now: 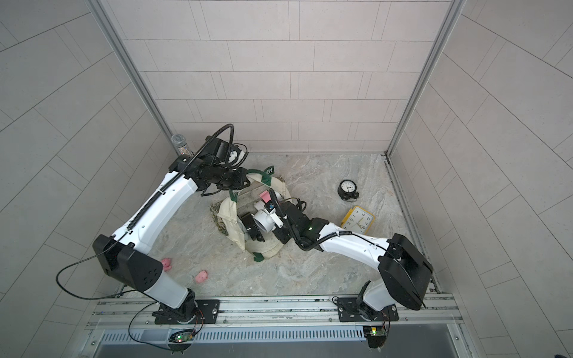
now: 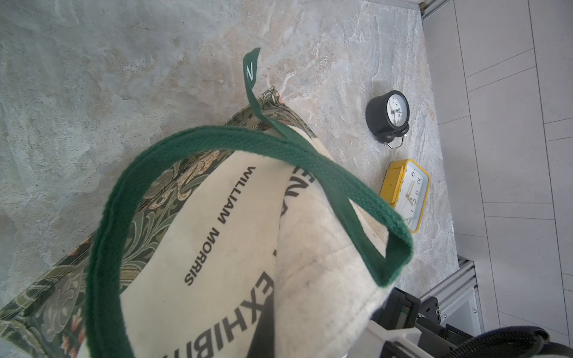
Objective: Take the alarm clock out of the canvas bag
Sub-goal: Pick up the alarm from the canvas bag.
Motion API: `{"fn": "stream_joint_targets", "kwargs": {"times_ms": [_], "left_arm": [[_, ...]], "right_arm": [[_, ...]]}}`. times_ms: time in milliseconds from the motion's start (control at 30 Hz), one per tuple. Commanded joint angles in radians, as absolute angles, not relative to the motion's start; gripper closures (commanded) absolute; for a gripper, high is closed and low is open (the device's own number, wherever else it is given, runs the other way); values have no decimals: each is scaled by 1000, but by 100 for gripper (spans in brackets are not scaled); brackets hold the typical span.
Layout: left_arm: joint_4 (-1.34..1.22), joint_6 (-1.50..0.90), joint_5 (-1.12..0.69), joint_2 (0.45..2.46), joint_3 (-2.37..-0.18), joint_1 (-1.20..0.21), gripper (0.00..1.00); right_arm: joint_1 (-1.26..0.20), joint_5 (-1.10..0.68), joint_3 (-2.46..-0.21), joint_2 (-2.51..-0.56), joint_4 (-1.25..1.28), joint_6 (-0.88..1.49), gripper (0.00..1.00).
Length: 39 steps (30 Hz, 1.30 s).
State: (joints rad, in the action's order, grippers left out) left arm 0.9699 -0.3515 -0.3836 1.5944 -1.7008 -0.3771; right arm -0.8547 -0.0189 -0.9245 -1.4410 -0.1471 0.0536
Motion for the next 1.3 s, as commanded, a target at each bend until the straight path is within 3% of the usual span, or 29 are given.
{"fn": "stream_joint_targets", "kwargs": {"times_ms": [0,400,800,1067,1267], "left_arm": [[926,-371,-416,1574,-1732,-371,100],[925,-378,-419,1574,-1729,-371,100],[925,-374,-414,1574,-1729,-371,100],[924,-370,-413,1576,-1729,-371,100],[922,-372,-415,1581,-1729,-371,100]], "right_arm": [[-854,32,-940,-1358,-151,26,100],[-846,124,-945,-1196,-232,0,100],[-805,47,-986,-996,-366,47,100],[-687,-73,-1030,-837,-526,118,100],[-514,-215,-1066,-793,-622,206,100]]}}
